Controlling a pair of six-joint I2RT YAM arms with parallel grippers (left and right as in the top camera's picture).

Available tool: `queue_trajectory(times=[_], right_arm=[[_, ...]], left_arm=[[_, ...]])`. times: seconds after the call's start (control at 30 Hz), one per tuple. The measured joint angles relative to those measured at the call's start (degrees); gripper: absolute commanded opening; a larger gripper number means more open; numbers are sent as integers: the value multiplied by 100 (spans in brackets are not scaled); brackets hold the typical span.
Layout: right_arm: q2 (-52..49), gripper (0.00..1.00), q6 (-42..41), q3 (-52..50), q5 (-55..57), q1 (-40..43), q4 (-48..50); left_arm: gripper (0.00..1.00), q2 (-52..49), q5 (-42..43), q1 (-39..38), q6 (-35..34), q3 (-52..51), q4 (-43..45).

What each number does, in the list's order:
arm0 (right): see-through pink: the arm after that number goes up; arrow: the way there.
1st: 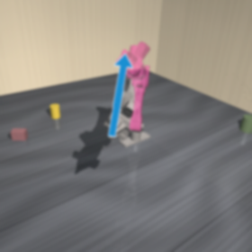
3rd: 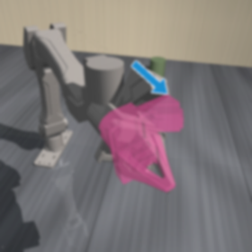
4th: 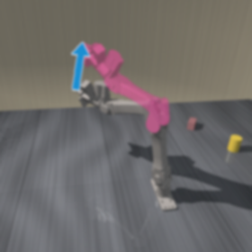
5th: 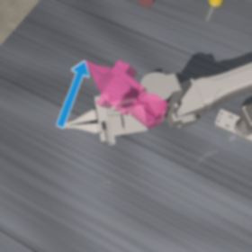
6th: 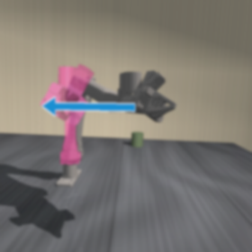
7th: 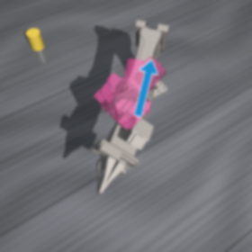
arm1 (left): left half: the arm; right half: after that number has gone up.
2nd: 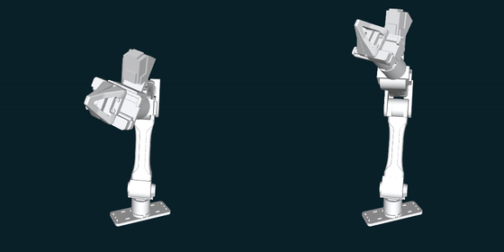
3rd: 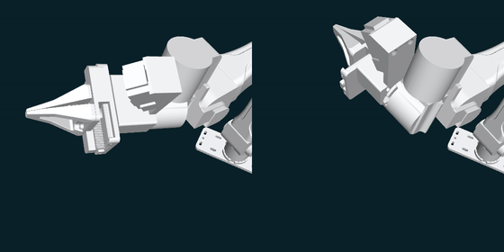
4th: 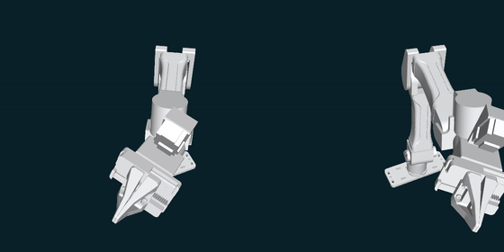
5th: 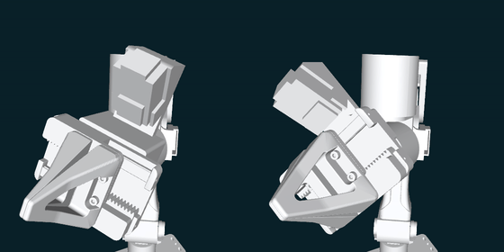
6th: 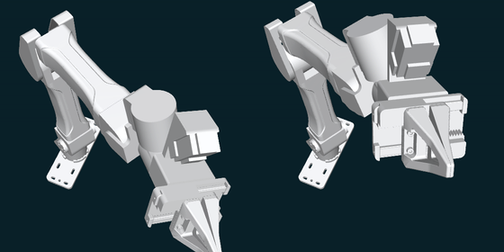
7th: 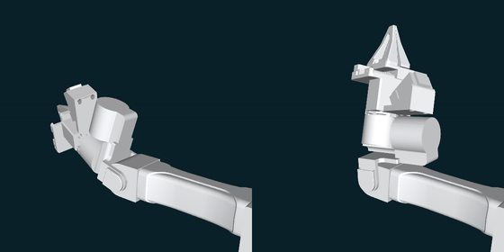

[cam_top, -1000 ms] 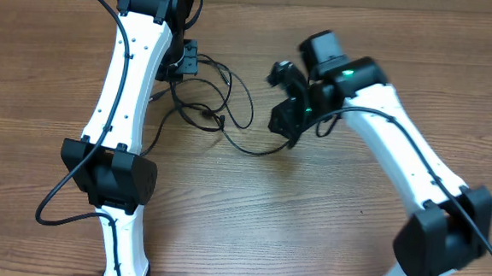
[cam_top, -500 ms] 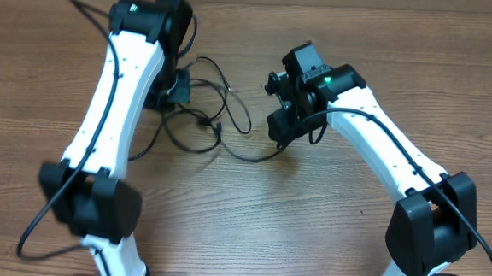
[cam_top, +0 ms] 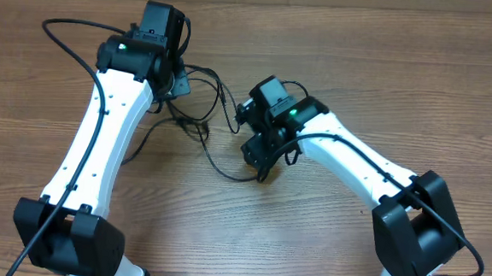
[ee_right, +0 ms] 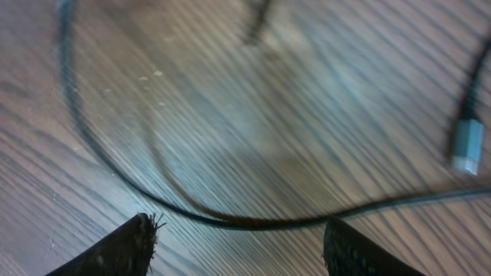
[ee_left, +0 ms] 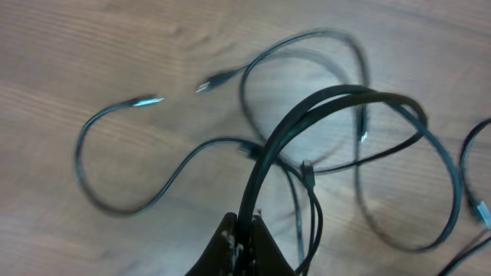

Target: Untangle cables

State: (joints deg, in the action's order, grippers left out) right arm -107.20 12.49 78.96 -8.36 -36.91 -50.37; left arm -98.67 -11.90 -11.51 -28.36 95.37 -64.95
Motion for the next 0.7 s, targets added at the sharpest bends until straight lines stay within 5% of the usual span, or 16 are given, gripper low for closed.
queue_trajectory(times=[0.7], right_arm=[[-2, 71, 192, -861, -7, -632, 2129]], left_arm=[[4, -44, 743, 0, -7, -87, 933]])
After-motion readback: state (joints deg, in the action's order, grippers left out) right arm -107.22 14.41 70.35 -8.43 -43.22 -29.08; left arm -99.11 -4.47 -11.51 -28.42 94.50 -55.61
